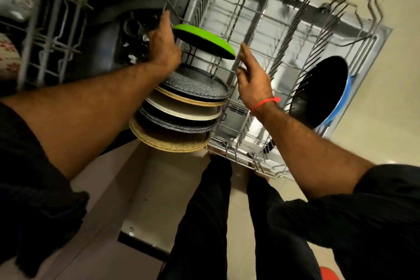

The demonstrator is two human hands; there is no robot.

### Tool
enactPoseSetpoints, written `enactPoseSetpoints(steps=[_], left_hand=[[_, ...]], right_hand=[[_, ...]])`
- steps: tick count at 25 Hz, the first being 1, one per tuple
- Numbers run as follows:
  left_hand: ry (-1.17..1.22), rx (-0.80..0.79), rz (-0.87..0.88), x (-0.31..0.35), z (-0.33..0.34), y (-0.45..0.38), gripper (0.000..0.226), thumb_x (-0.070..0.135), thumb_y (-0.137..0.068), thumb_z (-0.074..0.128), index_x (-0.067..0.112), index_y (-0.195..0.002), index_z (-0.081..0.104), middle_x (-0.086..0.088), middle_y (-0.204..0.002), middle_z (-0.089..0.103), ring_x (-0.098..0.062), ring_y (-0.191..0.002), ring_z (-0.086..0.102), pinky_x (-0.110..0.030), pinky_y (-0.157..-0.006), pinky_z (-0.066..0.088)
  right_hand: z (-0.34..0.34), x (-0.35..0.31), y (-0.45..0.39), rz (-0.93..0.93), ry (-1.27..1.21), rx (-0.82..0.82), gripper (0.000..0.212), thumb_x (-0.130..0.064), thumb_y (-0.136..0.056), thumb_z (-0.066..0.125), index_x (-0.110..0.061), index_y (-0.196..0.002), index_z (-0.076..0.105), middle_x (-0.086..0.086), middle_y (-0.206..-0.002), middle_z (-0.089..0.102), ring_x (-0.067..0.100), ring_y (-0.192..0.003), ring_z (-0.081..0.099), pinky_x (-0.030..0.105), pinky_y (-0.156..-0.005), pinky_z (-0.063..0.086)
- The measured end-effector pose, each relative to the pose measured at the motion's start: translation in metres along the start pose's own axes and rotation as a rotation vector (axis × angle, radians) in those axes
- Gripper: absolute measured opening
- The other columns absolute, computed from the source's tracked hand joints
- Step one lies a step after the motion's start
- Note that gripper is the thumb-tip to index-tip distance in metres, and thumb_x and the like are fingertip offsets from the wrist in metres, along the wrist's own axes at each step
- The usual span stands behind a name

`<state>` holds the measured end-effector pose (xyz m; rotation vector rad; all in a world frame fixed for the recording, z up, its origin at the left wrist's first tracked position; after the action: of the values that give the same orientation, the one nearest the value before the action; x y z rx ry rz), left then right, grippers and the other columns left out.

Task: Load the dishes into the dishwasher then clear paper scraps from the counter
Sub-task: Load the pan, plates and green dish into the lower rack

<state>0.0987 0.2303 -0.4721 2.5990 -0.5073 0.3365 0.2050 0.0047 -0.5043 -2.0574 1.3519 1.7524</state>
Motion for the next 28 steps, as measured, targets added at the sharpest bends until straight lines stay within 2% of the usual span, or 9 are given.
enactPoseSetpoints(steps=[2, 6, 8, 11, 14, 16, 20, 23, 28], left_hand=[[0.065, 0.048, 0.005, 0.007, -0.023, 0.033, 0.082, -0.010, -0.089, 0.053, 0.027, -0.157, 0.026, -0.016, -0.141, 0.053, -0.031, -0.127, 0.054, -0.036, -0.106, 0.043], [0.210, 0.096, 0.021, 0.017, -0.077, 0.133, 0.074, -0.013, -0.090, 0.041, 0.027, -0.152, 0.036, -0.012, -0.147, 0.050, -0.030, -0.133, 0.049, -0.037, -0.111, 0.040], [0.263, 0.114, 0.080, 0.024, -0.113, 0.196, 0.066, -0.008, -0.092, 0.044, 0.026, -0.149, 0.041, -0.008, -0.148, 0.051, -0.026, -0.133, 0.049, -0.033, -0.110, 0.039], [0.356, 0.147, 0.092, 0.019, -0.167, 0.281, 0.058, -0.005, -0.091, 0.052, 0.017, -0.145, 0.047, -0.006, -0.143, 0.056, -0.021, -0.130, 0.052, -0.016, -0.107, 0.032], [0.435, 0.274, 0.082, 0.007, -0.226, 0.366, 0.057, -0.007, -0.086, 0.054, 0.015, -0.138, 0.054, 0.000, -0.136, 0.061, -0.017, -0.118, 0.060, -0.024, -0.107, 0.042], [0.467, 0.377, 0.051, -0.014, -0.261, 0.414, 0.056, -0.009, -0.085, 0.055, 0.013, -0.136, 0.055, 0.004, -0.134, 0.059, -0.012, -0.111, 0.061, -0.031, -0.104, 0.046], [0.513, 0.619, -0.012, -0.069, -0.325, 0.493, 0.057, -0.014, -0.084, 0.056, 0.007, -0.137, 0.054, -0.010, -0.136, 0.059, -0.025, -0.114, 0.064, -0.042, -0.101, 0.052], [0.525, 0.763, -0.098, -0.131, -0.359, 0.557, 0.059, -0.014, -0.084, 0.056, 0.014, -0.136, 0.055, -0.007, -0.139, 0.058, -0.023, -0.111, 0.065, -0.042, -0.096, 0.054], [0.597, 0.949, -0.236, -0.246, -0.389, 0.680, 0.057, -0.011, -0.084, 0.055, 0.019, -0.133, 0.057, -0.007, -0.138, 0.058, -0.024, -0.116, 0.064, -0.042, -0.097, 0.054]], right_hand=[[-0.009, -0.019, 0.020, 0.008, -0.043, -0.031, 0.055, -0.002, -0.098, 0.046, -0.026, -0.146, 0.042, 0.001, -0.132, 0.061, 0.000, -0.092, 0.061, 0.006, -0.079, 0.048], [-0.022, -0.075, 0.076, 0.000, -0.061, -0.161, 0.043, -0.001, -0.096, 0.048, -0.023, -0.131, 0.058, -0.003, -0.118, 0.069, 0.013, -0.101, 0.067, 0.039, -0.093, 0.056], [-0.029, -0.122, 0.116, -0.030, -0.028, -0.241, 0.041, 0.001, -0.095, 0.048, -0.023, -0.124, 0.063, -0.007, -0.112, 0.071, 0.016, -0.103, 0.067, 0.046, -0.094, 0.055], [-0.034, -0.198, 0.177, -0.133, 0.088, -0.343, 0.040, -0.001, -0.094, 0.046, -0.021, -0.124, 0.064, -0.005, -0.110, 0.072, 0.010, -0.098, 0.066, 0.033, -0.090, 0.055], [-0.023, -0.265, 0.242, -0.213, 0.133, -0.463, 0.034, -0.003, -0.097, 0.046, -0.016, -0.121, 0.066, -0.001, -0.104, 0.073, 0.007, -0.096, 0.066, 0.032, -0.095, 0.052], [-0.005, -0.302, 0.285, -0.289, 0.167, -0.568, 0.032, -0.005, -0.097, 0.046, -0.018, -0.119, 0.067, -0.001, -0.101, 0.074, 0.011, -0.098, 0.068, 0.033, -0.095, 0.052], [0.043, -0.359, 0.367, -0.475, 0.259, -0.777, 0.032, -0.006, -0.095, 0.047, -0.018, -0.116, 0.067, -0.001, -0.098, 0.074, 0.014, -0.090, 0.069, 0.031, -0.089, 0.054], [0.093, -0.393, 0.437, -0.605, 0.274, -0.886, 0.034, -0.012, -0.091, 0.046, -0.030, -0.110, 0.068, -0.007, -0.095, 0.074, 0.010, -0.091, 0.069, 0.044, -0.089, 0.055], [0.187, -0.424, 0.576, -0.752, 0.258, -1.017, 0.033, -0.008, -0.095, 0.048, -0.033, -0.108, 0.066, -0.009, -0.089, 0.075, 0.015, -0.073, 0.070, 0.036, -0.081, 0.056]])
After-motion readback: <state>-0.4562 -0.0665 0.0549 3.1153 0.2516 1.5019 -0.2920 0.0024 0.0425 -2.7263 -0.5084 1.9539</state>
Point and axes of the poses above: each hand's wrist, its own y-axis away from the middle knuckle, its own z-axis out of the palm, x = y × z, the point moved 8 cm from there along -y, towards the middle knuckle
